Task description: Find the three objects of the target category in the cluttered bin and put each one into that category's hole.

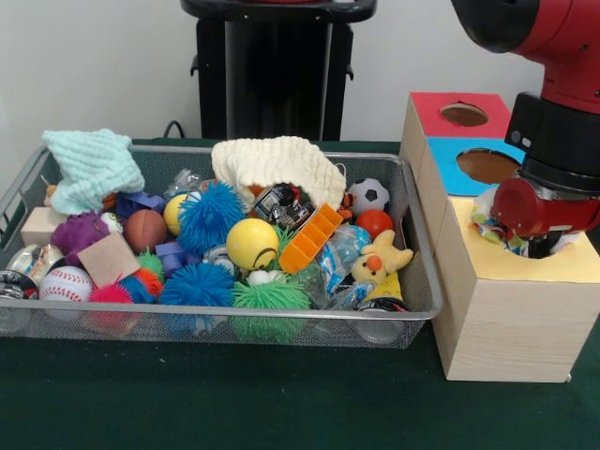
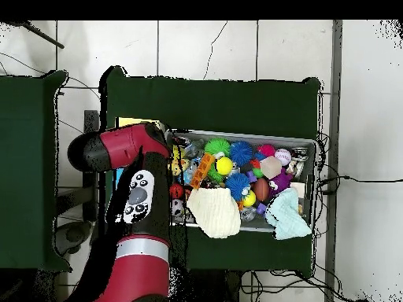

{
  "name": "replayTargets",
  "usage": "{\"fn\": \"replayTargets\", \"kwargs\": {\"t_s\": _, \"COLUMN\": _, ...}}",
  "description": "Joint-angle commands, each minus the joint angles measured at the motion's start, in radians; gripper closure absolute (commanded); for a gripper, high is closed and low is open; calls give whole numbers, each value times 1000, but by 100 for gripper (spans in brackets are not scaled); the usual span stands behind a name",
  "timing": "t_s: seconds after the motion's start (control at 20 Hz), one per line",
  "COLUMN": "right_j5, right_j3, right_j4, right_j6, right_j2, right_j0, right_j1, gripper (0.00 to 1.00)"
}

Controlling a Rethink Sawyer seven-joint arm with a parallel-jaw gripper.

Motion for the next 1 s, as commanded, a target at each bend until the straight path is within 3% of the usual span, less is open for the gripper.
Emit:
{"fn": "replayTargets", "kwargs": {"t_s": 0.05, "right_j5": -76, "right_j3": 22, "right_j4": -69, "right_j6": 118, "right_j2": 29, "right_j0": -6, "right_j1": 183, "gripper": 100}}
{"fn": "replayTargets", "kwargs": {"t_s": 0.25, "right_j5": -46, "right_j3": 33, "right_j4": -58, "right_j6": 101, "right_j2": 37, "right_j0": -10, "right_j1": 161, "gripper": 100}}
{"fn": "replayTargets", "kwargs": {"t_s": 0.6, "right_j5": 44, "right_j3": 139, "right_j4": -27, "right_j6": 49, "right_j2": 75, "right_j0": -30, "right_j1": 23, "gripper": 100}}
{"fn": "replayTargets", "kwargs": {"t_s": 1.0, "right_j5": 113, "right_j3": 181, "right_j4": -13, "right_j6": 20, "right_j2": 82, "right_j0": -32, "right_j1": -58, "gripper": 100}}
